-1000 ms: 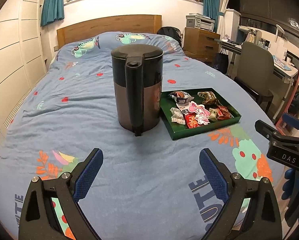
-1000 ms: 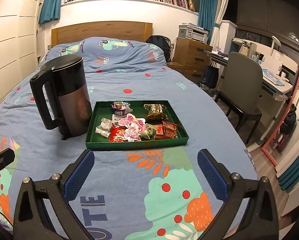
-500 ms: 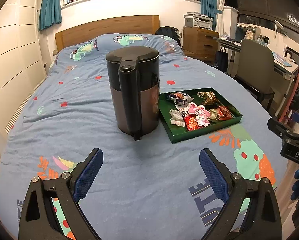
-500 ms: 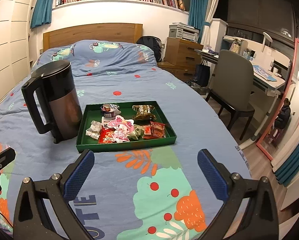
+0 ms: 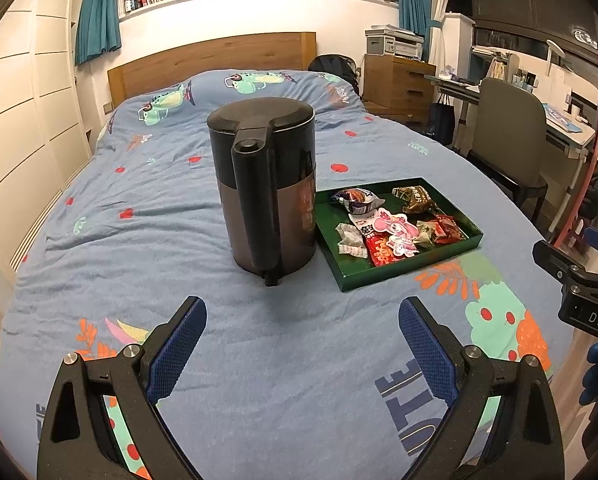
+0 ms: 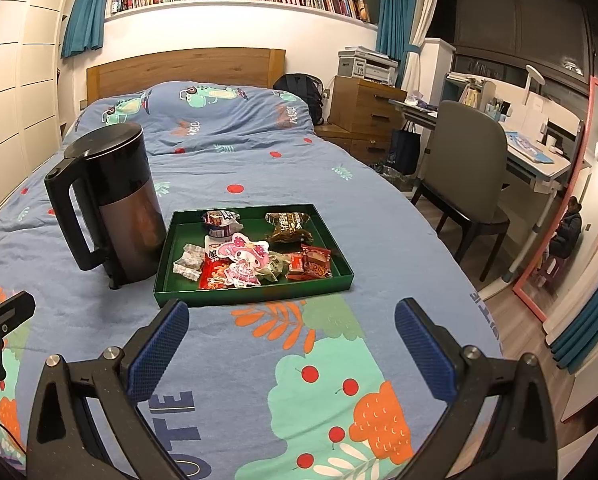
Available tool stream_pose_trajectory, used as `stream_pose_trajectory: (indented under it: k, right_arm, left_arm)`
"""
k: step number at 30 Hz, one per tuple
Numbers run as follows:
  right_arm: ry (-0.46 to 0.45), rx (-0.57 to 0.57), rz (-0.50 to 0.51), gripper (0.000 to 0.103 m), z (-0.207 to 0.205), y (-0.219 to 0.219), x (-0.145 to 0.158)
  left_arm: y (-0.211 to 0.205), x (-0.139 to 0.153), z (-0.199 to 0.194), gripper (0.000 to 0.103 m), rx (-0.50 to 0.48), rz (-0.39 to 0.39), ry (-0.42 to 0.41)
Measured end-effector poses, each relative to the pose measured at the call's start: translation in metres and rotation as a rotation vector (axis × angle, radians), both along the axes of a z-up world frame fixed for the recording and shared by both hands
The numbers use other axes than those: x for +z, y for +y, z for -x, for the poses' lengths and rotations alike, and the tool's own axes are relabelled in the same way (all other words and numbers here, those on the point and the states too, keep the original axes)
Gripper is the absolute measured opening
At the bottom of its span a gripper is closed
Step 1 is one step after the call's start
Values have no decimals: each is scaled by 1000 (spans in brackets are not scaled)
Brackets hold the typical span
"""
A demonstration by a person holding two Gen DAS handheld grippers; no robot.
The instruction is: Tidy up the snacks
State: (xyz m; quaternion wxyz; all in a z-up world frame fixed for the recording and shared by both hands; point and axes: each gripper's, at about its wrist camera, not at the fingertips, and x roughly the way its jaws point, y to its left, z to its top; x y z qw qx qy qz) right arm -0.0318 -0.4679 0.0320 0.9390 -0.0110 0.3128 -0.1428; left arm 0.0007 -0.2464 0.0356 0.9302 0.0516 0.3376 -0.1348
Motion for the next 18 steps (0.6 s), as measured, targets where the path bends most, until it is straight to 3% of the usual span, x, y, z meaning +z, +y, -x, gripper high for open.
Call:
stream_pose_trajectory:
  k: [18]
  right_arm:
    - [4,10,10,103,-4,8,1]
  left_arm:
    - [-2,5,5,95,-6,-3,-18]
